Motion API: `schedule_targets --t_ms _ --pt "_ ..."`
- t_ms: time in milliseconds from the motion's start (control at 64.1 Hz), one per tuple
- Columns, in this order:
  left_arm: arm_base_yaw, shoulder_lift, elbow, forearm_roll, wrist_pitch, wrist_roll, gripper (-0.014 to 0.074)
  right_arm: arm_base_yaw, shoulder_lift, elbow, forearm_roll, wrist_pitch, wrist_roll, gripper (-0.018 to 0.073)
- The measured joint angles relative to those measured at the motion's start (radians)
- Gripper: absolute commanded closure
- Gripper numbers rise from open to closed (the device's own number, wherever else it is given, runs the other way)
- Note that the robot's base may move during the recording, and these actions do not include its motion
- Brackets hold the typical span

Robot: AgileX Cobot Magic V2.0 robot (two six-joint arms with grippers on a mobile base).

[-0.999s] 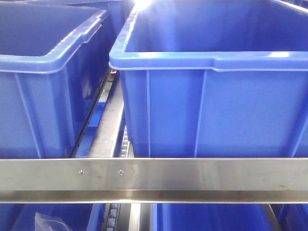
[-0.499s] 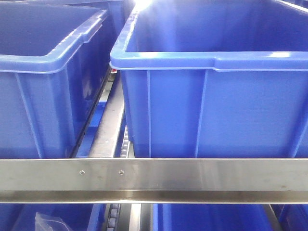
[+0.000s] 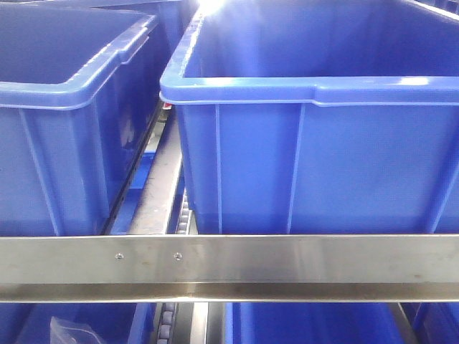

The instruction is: Place yellow foam block on left shelf second layer

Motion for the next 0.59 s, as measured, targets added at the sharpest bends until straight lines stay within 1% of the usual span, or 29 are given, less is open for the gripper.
schedule_targets --t_ms 94,156,281,593 --pt "0.0 0.0 0.0 0.0 0.0 0.0 0.046 -0.004 -0.076 0.094 -0.056 -0.034 0.06 0.0495" --pt "0.0 0.0 0.0 0.0 0.0 0.0 0.046 -0.004 -0.104 0.151 -0.101 -0.055 0.124 0.0495" --pt "0.0 0.0 0.0 0.0 0.0 0.0 0.046 -0.004 -0.109 0.19 -0.134 -0.073 0.197 0.0495" --pt "0.0 0.0 0.0 0.0 0.0 0.0 0.046 -0.004 -0.111 0.193 -0.145 -0.102 0.213 0.0495"
